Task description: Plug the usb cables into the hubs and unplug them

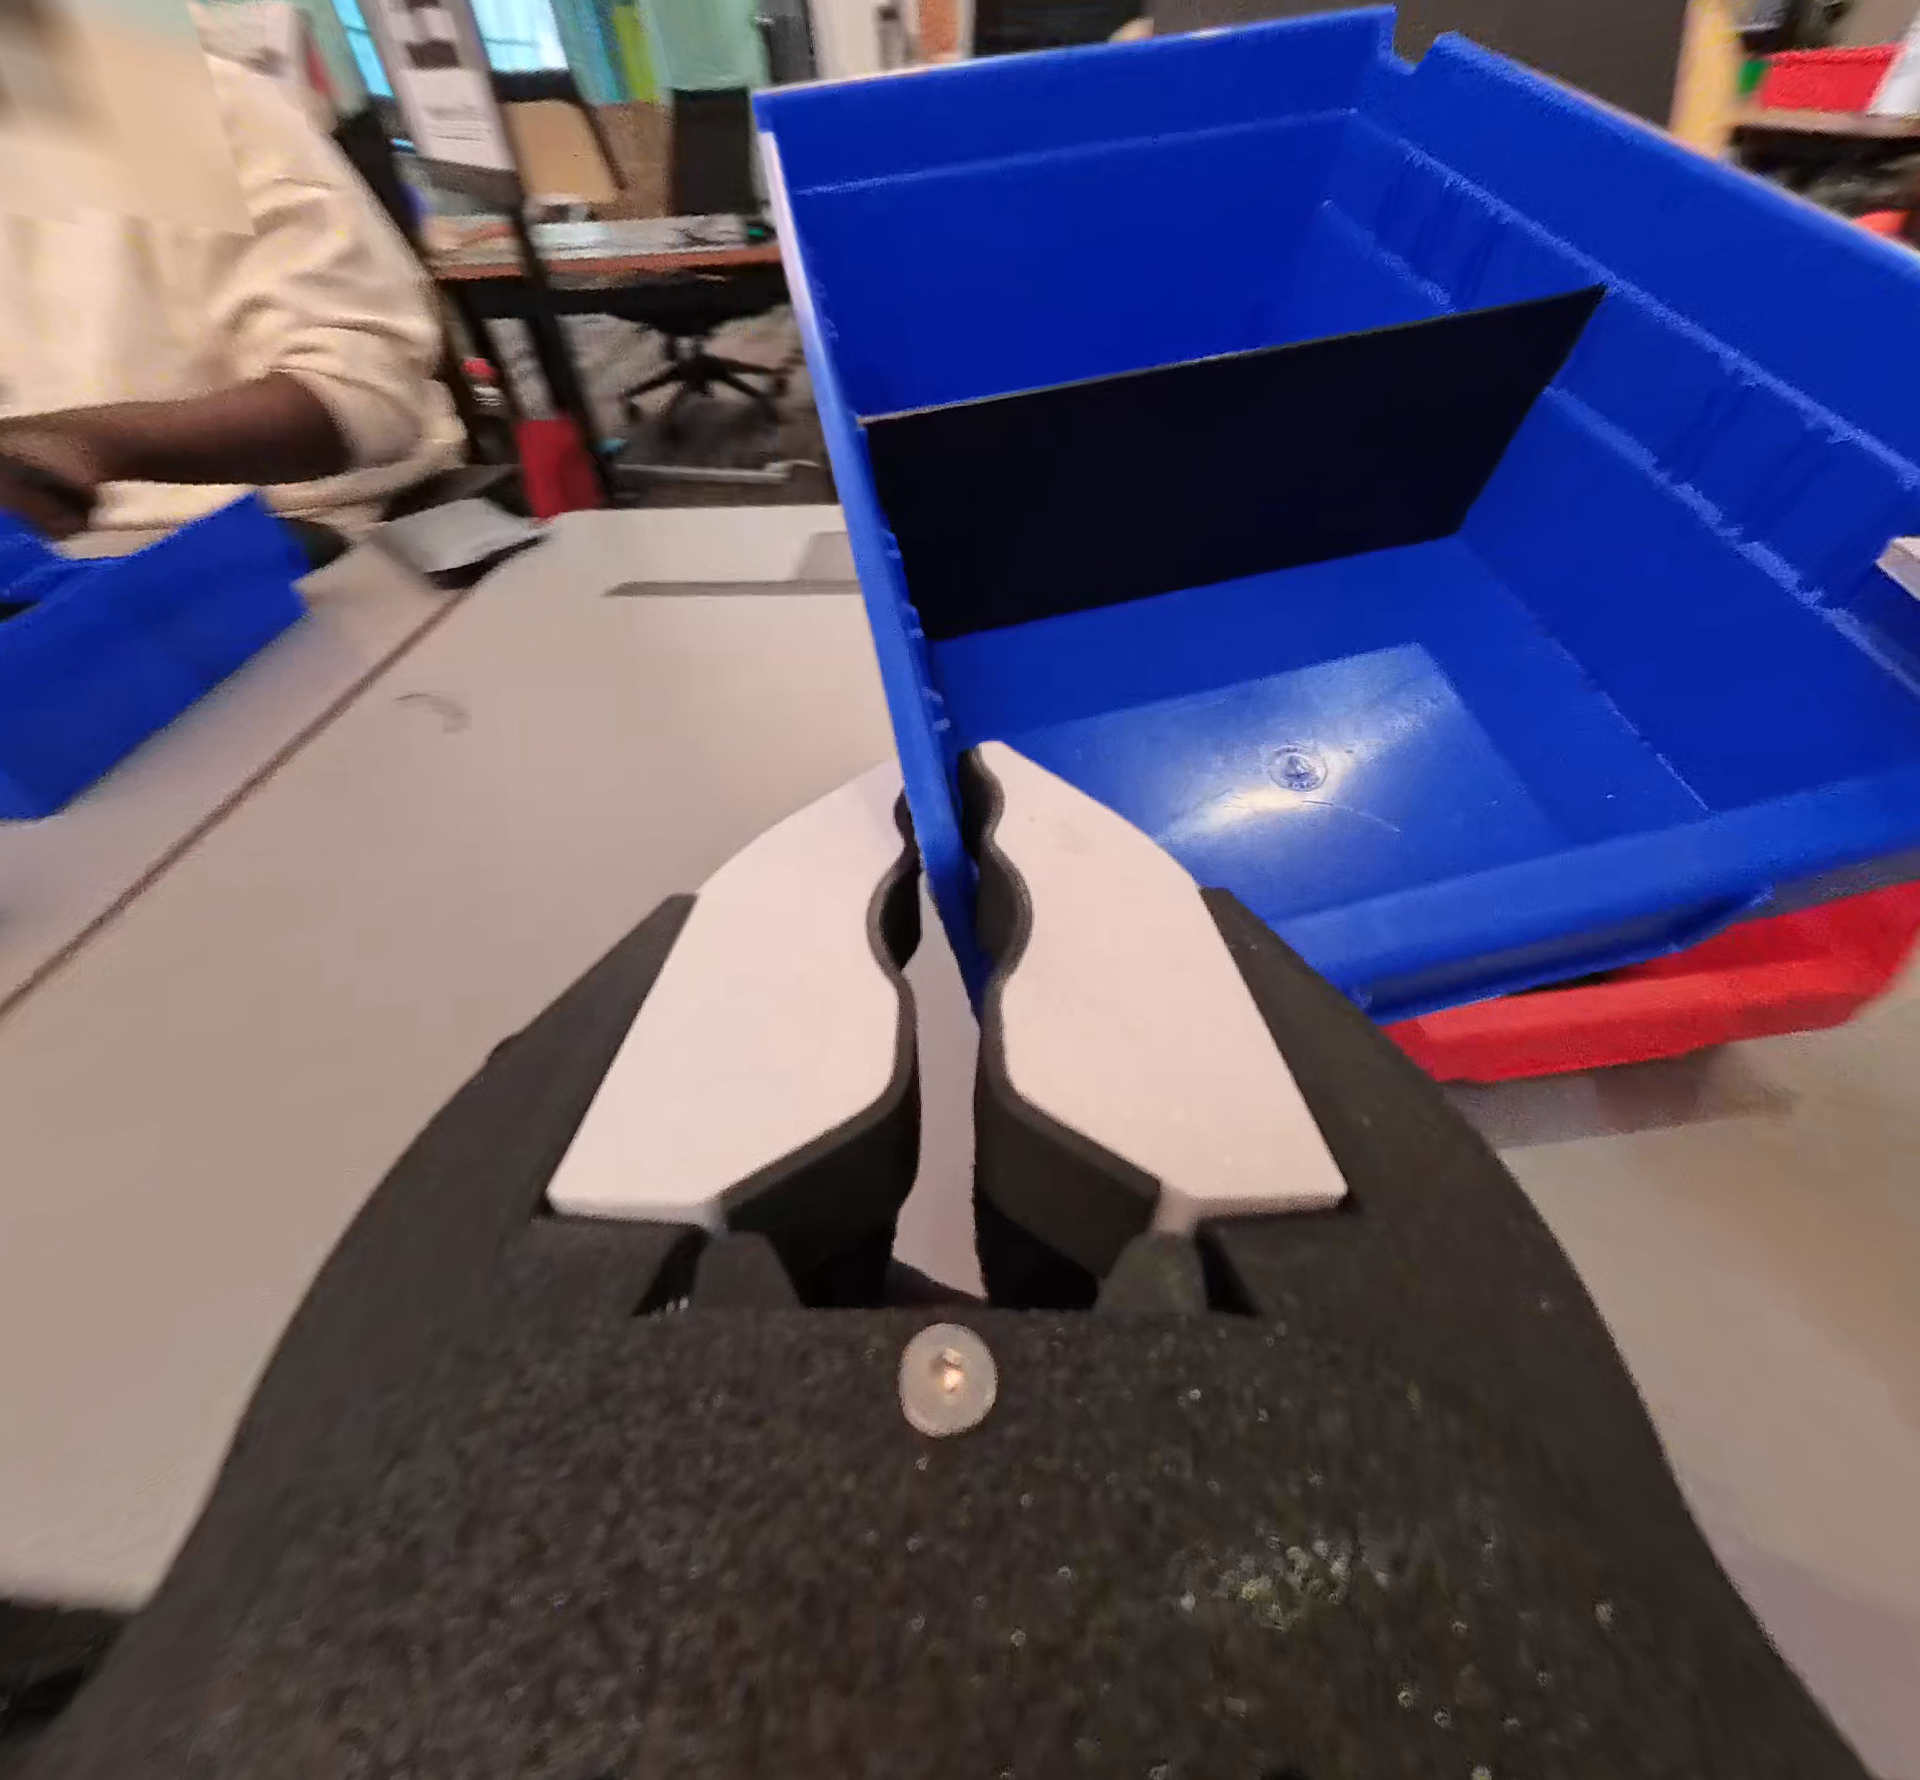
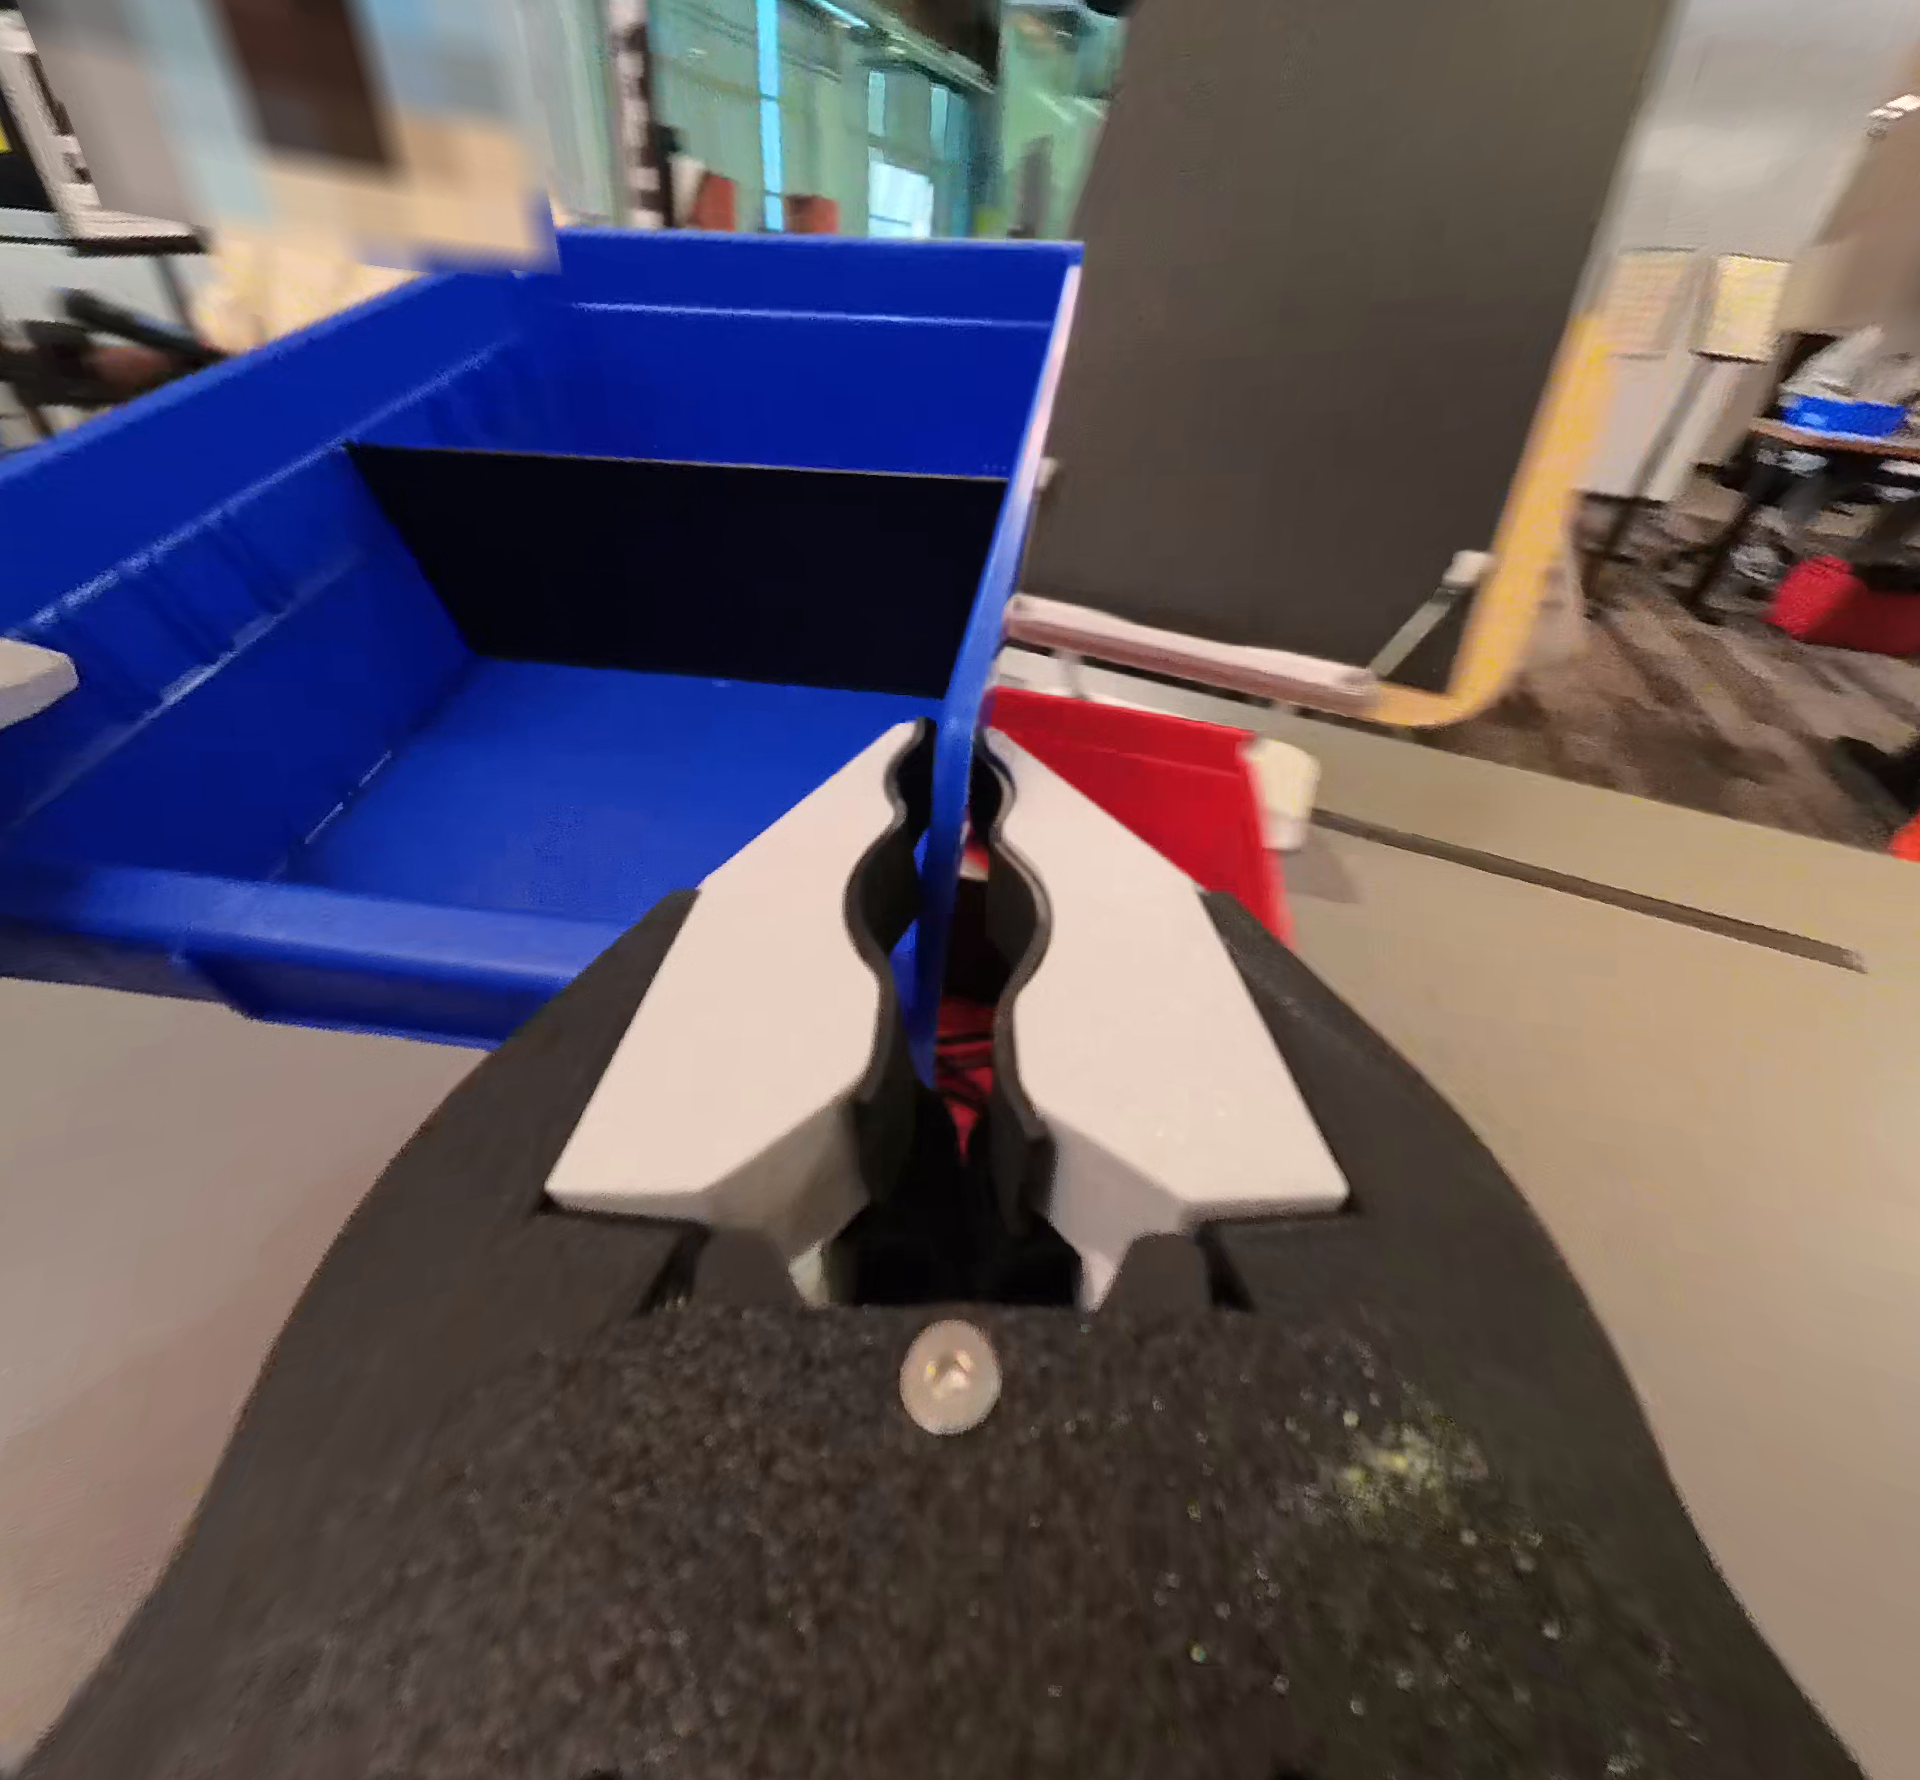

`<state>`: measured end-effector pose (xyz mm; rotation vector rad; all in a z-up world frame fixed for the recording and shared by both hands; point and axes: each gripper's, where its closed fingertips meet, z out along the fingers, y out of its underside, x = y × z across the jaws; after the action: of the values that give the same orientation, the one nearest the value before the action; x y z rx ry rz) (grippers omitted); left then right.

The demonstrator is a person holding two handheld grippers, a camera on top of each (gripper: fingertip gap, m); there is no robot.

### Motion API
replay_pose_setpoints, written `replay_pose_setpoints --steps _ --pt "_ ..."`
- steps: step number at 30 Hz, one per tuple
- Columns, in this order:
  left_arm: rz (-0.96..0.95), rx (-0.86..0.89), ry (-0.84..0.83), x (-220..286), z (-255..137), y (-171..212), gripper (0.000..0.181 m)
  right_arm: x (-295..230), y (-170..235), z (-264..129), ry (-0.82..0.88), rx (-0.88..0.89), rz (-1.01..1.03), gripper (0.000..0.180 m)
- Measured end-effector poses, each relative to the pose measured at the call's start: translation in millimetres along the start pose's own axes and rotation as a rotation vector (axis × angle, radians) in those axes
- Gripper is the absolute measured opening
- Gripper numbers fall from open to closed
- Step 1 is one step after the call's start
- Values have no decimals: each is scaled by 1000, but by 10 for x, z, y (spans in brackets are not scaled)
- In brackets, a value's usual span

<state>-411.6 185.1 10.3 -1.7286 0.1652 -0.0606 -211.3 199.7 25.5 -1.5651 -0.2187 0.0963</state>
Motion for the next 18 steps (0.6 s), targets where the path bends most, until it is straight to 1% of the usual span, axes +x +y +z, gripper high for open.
replay_pose_setpoints --steps 4,6,8,10,13,15,18 --pt "30 -13 167 1170 494 -225 5 1258 -17 -196 207 -38 27 3" --pt "54 -21 244 1854 664 -275 5 1933 81 -362 314 -88 34 3" --pt "91 -39 305 2538 787 -224 6 2561 239 -578 393 -159 21 3" --pt "84 -76 367 3147 881 -85 6 3079 447 -795 424 -223 28 3" --pt "107 -129 418 3863 991 233 6 3668 944 -1037 448 -351 53 2" --pt "125 -178 426 4161 1048 496 6 3893 1297 -1114 430 -421 75 3" --pt "136 -254 463 4422 1043 859 9 4060 1759 -1182 402 -489 138 3"
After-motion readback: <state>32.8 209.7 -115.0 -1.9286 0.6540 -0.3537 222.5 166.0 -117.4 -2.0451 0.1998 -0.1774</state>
